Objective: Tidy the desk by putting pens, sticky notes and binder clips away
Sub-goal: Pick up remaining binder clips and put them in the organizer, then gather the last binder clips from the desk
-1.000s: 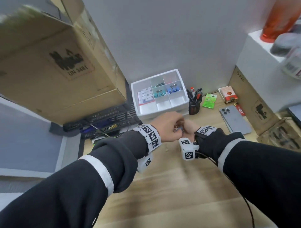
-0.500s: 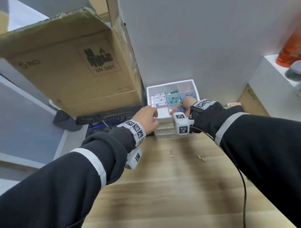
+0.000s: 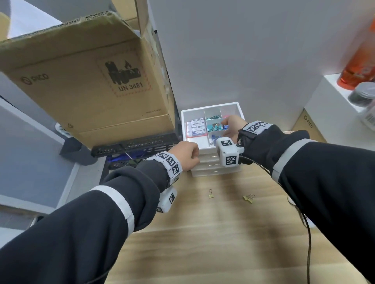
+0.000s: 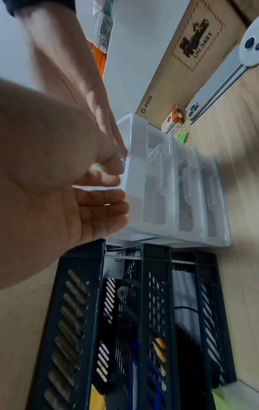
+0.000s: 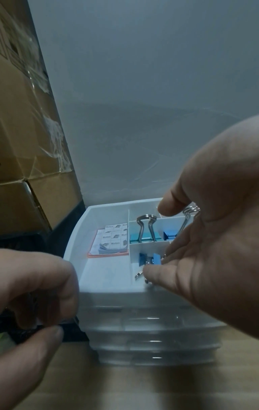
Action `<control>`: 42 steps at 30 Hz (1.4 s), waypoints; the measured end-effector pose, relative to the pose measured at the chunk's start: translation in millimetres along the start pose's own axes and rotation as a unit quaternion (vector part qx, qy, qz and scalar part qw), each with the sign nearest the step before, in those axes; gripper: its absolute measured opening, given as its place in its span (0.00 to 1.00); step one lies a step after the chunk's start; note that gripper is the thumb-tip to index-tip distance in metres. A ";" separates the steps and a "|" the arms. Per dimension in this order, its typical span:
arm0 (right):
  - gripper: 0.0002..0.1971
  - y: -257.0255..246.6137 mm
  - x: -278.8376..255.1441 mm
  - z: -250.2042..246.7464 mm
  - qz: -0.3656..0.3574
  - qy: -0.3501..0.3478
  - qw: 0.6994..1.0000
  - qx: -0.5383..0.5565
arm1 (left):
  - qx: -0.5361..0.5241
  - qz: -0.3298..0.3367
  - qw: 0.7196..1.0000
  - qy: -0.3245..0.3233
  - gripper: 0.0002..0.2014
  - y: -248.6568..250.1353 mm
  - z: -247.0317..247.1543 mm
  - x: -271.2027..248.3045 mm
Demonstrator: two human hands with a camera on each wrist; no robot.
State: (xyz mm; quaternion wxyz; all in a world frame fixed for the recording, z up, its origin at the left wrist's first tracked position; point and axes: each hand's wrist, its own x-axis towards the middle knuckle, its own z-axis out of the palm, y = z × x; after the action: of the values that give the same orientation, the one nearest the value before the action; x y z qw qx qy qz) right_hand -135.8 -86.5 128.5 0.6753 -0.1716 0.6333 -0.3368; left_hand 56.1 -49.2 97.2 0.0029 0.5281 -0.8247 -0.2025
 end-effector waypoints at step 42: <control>0.23 231.7 84.0 -144.3 -0.028 0.081 0.788 -0.610 | 0.012 -0.085 0.973 -0.215 0.21 -8.8 224.8 30.6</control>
State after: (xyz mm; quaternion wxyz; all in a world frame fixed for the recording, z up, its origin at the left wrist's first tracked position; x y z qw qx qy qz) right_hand -223.3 50.6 -106.2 0.3666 -0.5379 0.7540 0.0883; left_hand 1.0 -4.7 -118.5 -0.1977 0.5407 -0.7604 -0.3005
